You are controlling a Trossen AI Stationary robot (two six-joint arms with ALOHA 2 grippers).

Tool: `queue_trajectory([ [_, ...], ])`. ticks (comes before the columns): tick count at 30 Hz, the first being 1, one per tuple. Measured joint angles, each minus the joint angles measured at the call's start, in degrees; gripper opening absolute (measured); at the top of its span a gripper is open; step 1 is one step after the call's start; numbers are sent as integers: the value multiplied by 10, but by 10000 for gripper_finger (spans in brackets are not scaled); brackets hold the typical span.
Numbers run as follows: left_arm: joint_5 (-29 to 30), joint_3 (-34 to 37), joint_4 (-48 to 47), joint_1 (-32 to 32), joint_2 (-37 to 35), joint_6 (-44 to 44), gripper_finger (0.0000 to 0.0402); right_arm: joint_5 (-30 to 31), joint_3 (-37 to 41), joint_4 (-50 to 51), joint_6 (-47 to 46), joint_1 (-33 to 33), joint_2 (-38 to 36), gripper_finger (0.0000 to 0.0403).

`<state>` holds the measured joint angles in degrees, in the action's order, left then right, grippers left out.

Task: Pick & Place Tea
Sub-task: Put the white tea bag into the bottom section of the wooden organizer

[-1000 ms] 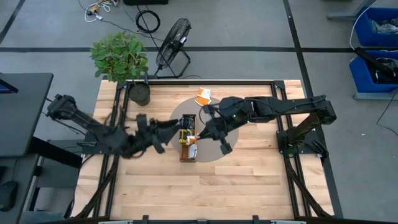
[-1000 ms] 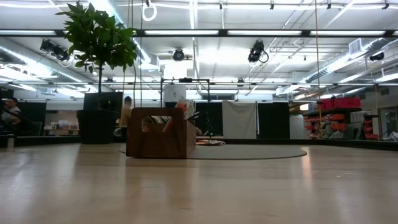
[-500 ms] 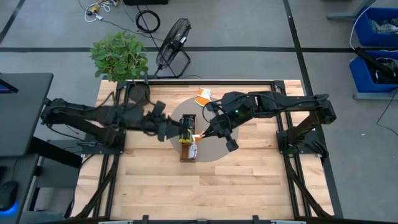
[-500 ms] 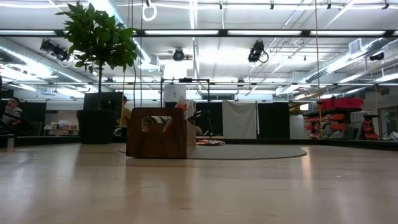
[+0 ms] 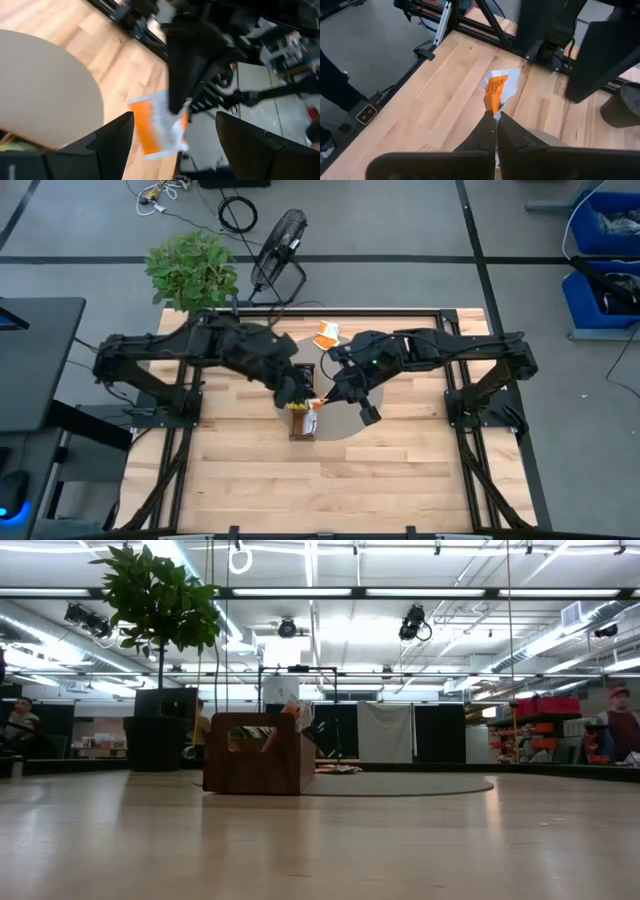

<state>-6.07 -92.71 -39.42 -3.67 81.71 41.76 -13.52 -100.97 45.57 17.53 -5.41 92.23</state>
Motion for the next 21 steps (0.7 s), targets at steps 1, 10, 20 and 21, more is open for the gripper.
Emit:
queue_trajectory([
  [1,-17,-11,-3,4,12,-6,287,0,0,0,-2,0,2,0],
  [10,-88,-43,-46,13,72,-29,287,11,0,0,-16,0,4,0],
  [20,-82,-43,-51,16,82,-40,251,11,0,4,-16,0,4,0],
  [21,-82,-43,-51,16,80,-41,241,11,0,7,-16,0,4,0],
])
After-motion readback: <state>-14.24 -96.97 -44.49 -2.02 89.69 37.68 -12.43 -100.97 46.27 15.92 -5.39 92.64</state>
